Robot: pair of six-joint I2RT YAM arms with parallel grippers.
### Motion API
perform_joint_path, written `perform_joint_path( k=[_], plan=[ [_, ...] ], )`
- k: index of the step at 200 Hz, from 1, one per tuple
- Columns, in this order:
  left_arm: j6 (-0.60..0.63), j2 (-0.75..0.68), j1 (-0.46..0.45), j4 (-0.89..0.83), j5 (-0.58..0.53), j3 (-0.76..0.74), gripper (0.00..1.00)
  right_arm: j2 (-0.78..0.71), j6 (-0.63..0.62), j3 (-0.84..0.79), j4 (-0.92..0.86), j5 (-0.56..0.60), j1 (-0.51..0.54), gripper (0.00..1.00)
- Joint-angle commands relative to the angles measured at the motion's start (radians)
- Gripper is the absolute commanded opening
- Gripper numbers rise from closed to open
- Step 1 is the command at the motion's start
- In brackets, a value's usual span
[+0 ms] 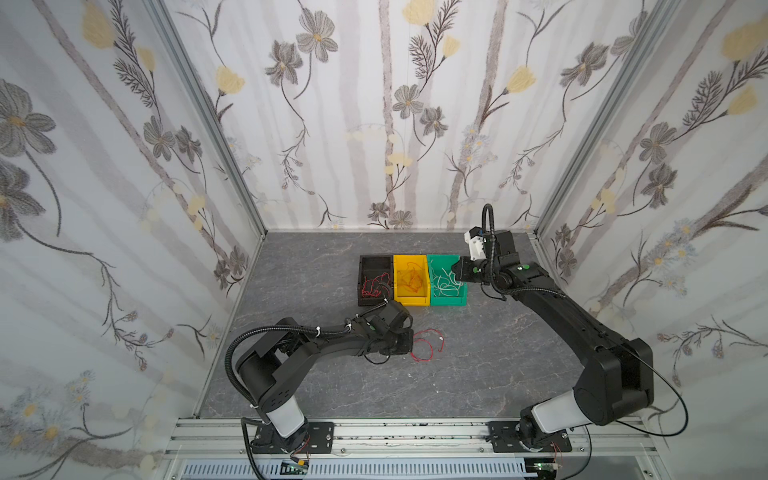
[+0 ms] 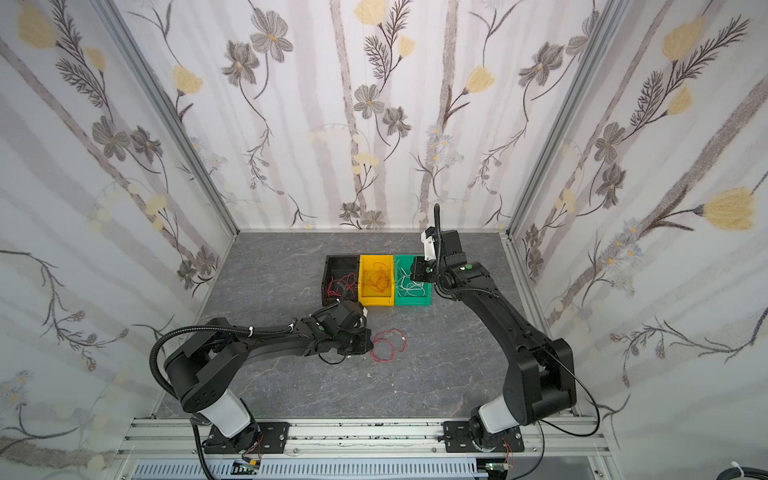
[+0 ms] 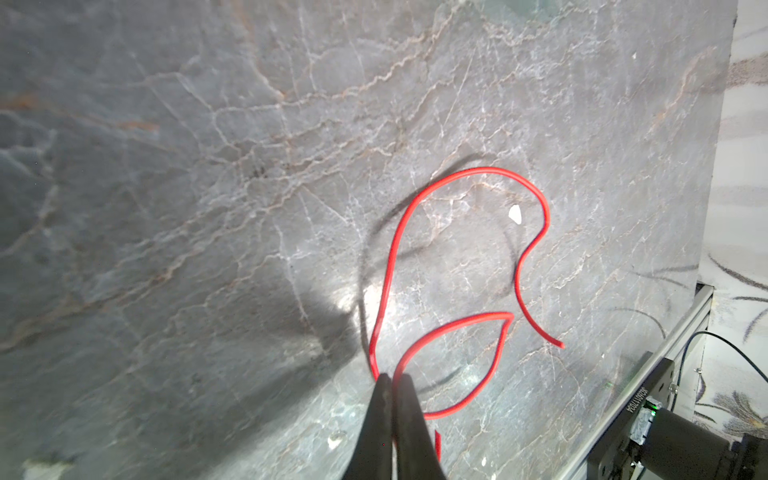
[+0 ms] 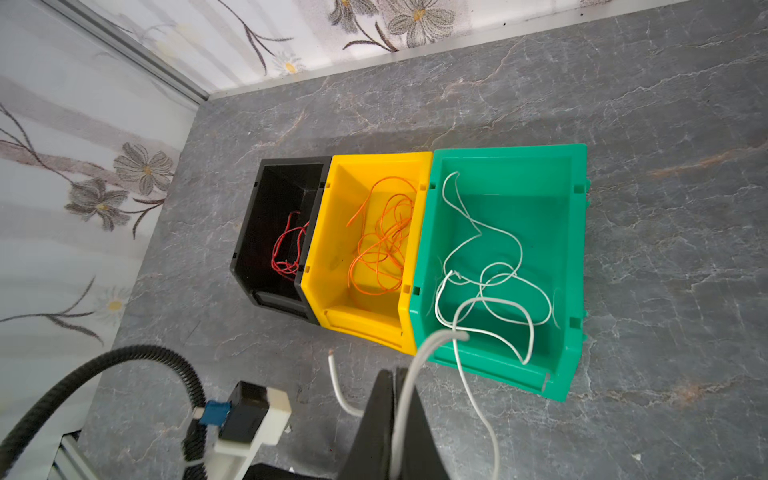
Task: Untangle the cables
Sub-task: 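Carry the white wire over the green bin and open the right gripper, then move the right gripper back to the last red wire beside the left gripper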
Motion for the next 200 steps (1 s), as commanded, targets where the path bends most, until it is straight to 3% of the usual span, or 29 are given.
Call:
perform_joint_path(
  k=[1, 63, 98, 163, 200],
  plan=[
    [0.013, -0.011, 0.001, -0.019, -0.009, 0.0, 0.0, 0.063, -0.028, 0.053, 0.004, -0.023, -0.014, 0.07],
    [0.002, -0.021, 0.001, -0.016, -0.004, -0.005, 0.0, 0.31, -0.024, 0.187, -0.018, -0.026, -0.024, 0.12],
    [0.004, -0.03, 0.002, -0.027, -0.009, -0.006, 0.0, 0.389, -0.011, 0.223, -0.054, 0.037, -0.025, 0.25],
    [0.011, -0.032, 0.001, -0.029, -0.005, -0.003, 0.0, 0.252, 0.0, 0.094, -0.028, 0.007, -0.021, 0.34],
    [0.019, -0.021, 0.001, -0.029, 0.011, -0.001, 0.07, 0.117, 0.026, -0.059, -0.001, -0.012, 0.007, 0.35]
  ],
)
